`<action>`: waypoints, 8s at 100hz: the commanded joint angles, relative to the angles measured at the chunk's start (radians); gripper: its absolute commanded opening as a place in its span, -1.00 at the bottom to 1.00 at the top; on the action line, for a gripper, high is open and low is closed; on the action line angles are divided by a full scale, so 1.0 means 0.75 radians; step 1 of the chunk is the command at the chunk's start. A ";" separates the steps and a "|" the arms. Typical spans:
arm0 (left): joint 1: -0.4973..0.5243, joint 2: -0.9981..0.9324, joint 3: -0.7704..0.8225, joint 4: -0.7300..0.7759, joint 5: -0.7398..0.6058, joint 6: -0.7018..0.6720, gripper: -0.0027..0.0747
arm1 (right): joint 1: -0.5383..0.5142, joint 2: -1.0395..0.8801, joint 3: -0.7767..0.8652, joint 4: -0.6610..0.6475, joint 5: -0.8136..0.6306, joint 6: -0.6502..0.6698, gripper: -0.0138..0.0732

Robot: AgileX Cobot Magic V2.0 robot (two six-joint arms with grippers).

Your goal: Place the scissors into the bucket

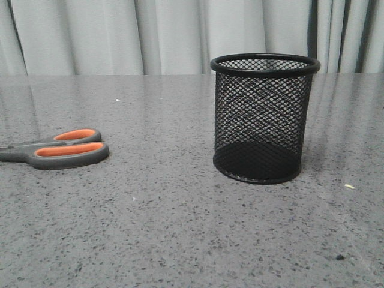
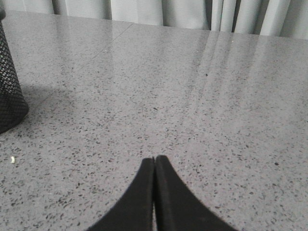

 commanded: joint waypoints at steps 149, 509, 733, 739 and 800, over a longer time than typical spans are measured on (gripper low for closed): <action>-0.005 -0.037 0.055 -0.012 -0.104 -0.007 -0.98 | -0.008 -0.031 0.007 -0.029 -0.317 -0.002 -0.85; -0.185 1.877 -1.479 -0.426 1.369 2.068 0.07 | -0.003 1.182 -1.316 0.466 0.863 -0.154 0.18; -0.278 2.162 -1.480 -0.347 1.437 2.163 -0.92 | -0.003 1.182 -1.316 0.477 0.898 -0.154 0.18; -0.278 2.159 -1.480 -0.347 1.435 2.162 -0.98 | -0.003 1.182 -1.316 0.477 0.898 -0.154 0.18; -0.289 1.918 -2.038 -0.363 1.549 1.841 -0.98 | -0.003 1.182 -1.316 0.544 0.878 -0.154 0.18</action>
